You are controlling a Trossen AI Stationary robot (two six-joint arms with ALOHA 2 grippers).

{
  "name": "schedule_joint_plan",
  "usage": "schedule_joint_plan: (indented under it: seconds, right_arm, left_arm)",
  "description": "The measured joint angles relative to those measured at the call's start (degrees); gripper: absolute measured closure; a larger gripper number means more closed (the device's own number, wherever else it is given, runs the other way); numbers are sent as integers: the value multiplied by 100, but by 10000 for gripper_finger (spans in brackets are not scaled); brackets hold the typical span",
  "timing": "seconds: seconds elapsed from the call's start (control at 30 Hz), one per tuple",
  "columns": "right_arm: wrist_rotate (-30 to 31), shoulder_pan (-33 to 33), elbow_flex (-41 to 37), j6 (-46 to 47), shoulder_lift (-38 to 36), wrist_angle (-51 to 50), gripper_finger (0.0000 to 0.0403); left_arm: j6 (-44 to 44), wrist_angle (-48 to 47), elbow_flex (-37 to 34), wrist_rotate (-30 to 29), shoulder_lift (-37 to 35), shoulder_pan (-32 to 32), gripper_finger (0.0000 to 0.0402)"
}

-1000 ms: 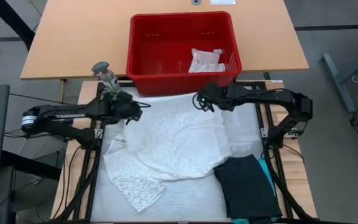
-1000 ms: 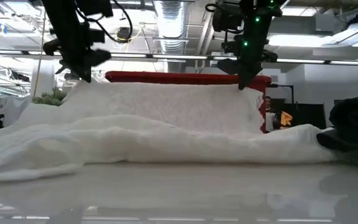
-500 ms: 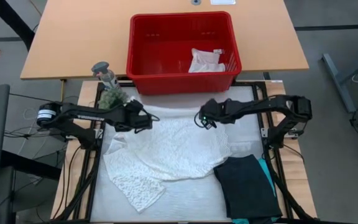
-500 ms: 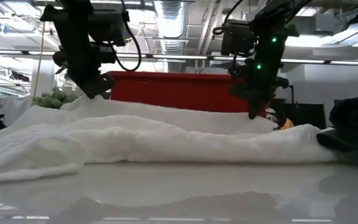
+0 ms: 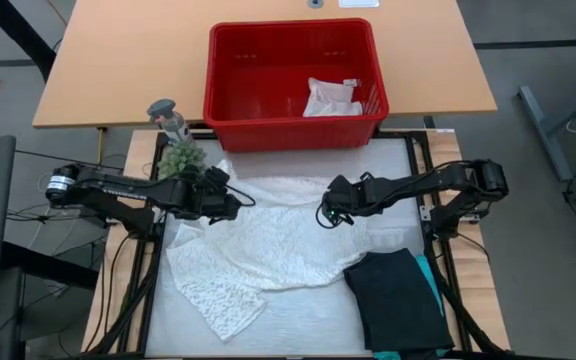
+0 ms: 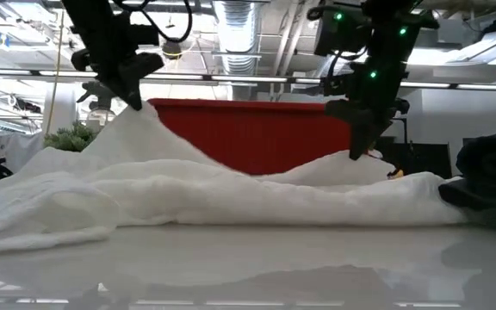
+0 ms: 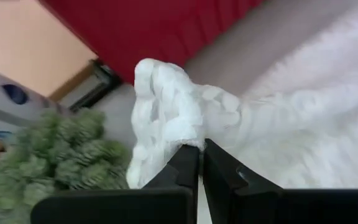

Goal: Fold Laundry from Bin
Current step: Fold the white t-shirt

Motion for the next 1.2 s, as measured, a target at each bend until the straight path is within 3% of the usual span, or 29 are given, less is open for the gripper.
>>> schedule_joint_plan:
  seconds: [0.43, 0.67, 0.87, 1.03, 1.2]
  right_arm:
    - [-336, 23, 0, -38, 18, -57, 367]
    - [-967, 20, 0, -140, 18, -44, 298]
    - [-1078, 200, 0, -401, -343, 115, 240]
    - [-1101, 300, 0, -756, -909, 240, 210]
    - [-1153, 164, 0, -1236, -1248, 955, 192]
  left_arm:
    - [-377, 463, -730, 1130, 302, -526, 402]
    - [-169, 421, -458, 2171, 300, -592, 392]
    - [-271, 378, 57, 2826, 239, -591, 371]
    - [442, 386, 601, 2787, 29, -592, 370]
    - [1456, 378, 690, 3022, 5, -590, 363]
